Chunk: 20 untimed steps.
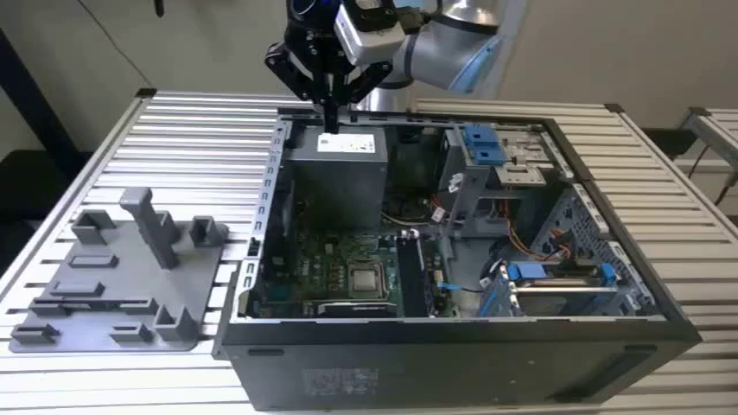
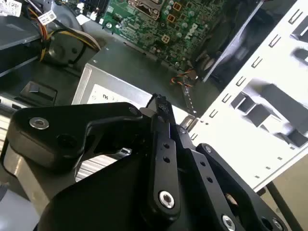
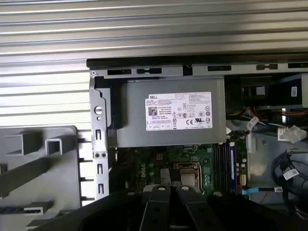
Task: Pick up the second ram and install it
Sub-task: 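Reach for the second ram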
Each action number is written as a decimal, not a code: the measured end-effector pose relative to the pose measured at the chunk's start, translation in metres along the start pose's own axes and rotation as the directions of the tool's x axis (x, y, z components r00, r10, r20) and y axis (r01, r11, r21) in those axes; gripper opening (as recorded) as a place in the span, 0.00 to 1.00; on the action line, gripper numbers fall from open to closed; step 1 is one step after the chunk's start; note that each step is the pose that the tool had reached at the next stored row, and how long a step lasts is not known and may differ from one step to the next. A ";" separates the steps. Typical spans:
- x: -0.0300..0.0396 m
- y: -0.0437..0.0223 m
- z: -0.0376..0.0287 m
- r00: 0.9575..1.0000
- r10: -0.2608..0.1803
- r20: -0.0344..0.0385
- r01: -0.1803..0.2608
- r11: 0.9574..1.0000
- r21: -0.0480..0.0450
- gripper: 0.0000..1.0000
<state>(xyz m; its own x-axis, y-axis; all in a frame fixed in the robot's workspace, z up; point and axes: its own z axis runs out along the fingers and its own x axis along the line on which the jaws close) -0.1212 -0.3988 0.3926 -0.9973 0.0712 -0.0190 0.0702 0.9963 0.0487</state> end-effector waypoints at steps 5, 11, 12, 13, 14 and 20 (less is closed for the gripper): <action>0.0000 0.0000 0.0000 1.000 0.000 0.000 0.000 1.000 0.000 0.11; 0.0001 0.0000 0.0000 1.000 0.000 -0.001 0.000 1.000 0.000 0.11; 0.0000 0.0000 -0.0001 1.000 0.000 -0.001 0.000 1.000 0.000 0.11; 0.0003 0.0000 0.0000 1.000 0.000 -0.001 0.000 1.000 0.000 0.11; 0.0009 0.0000 0.0000 1.000 0.000 -0.001 0.000 1.000 0.000 0.11; 0.0093 -0.0007 -0.0002 1.000 -0.003 -0.001 0.003 1.000 0.000 0.11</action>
<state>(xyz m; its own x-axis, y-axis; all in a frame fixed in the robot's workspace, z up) -0.1305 -0.3988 0.3926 -0.9975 0.0685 -0.0181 0.0675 0.9965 0.0487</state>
